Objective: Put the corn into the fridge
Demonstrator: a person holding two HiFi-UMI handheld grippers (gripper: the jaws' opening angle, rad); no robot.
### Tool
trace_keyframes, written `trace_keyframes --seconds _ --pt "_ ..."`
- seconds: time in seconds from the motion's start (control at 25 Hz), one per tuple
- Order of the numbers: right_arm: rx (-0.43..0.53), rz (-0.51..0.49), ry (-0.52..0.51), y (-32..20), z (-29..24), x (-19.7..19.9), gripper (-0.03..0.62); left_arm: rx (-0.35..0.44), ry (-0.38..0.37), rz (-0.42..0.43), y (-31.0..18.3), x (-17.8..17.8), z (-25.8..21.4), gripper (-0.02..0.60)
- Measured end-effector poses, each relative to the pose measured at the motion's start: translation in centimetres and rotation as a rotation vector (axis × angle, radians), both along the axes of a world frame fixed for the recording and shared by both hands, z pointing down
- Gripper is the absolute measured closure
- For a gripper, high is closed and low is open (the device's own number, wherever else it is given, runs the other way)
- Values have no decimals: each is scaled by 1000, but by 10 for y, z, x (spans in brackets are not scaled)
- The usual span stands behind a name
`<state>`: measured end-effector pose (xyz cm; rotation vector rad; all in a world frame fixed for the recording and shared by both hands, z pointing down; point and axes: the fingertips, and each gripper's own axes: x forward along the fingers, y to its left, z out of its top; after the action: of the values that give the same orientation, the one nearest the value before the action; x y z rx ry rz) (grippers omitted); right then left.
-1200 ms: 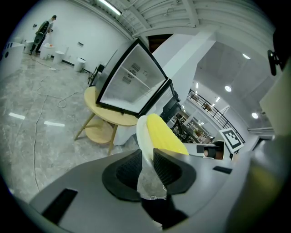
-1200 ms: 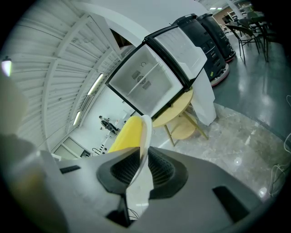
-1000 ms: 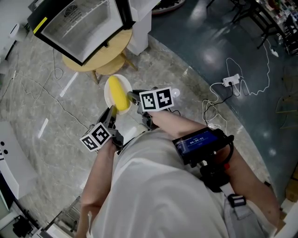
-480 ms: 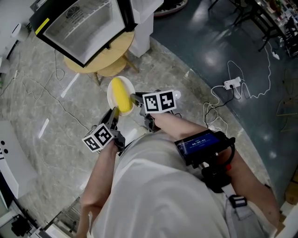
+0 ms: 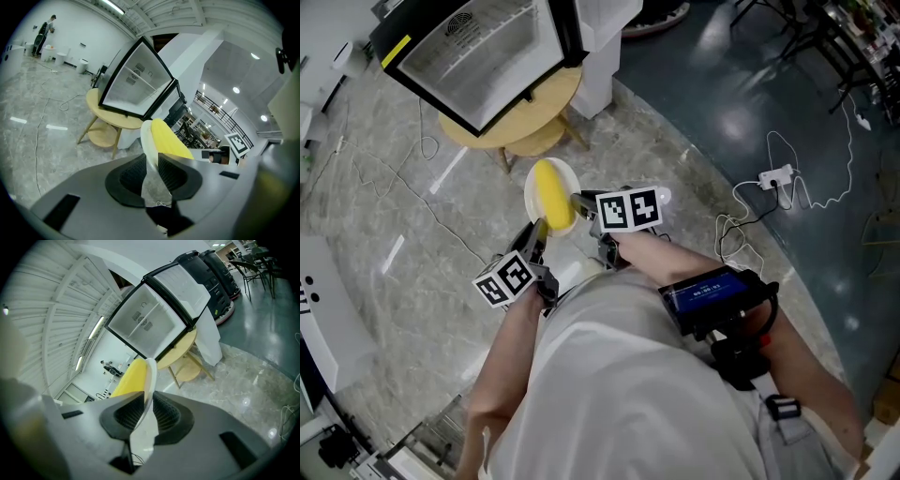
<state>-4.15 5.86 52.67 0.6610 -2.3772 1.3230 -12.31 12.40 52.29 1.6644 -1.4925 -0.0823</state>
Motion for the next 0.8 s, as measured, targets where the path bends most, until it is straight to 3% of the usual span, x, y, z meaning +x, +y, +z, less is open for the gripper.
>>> trace_keyframes --seconds 0.36,0.6,0.8 --pt "-9 -9 -1 3 -1 -4 539 -13 0 -9 4 -3 0 497" --pt "-27 -6 4 -40 6 -6 539 -35 8 -8 -39 -4 5 497" --pt "-24 -1 0 -46 5 -5 539 -29 11 -13 -45 -5 2 497"
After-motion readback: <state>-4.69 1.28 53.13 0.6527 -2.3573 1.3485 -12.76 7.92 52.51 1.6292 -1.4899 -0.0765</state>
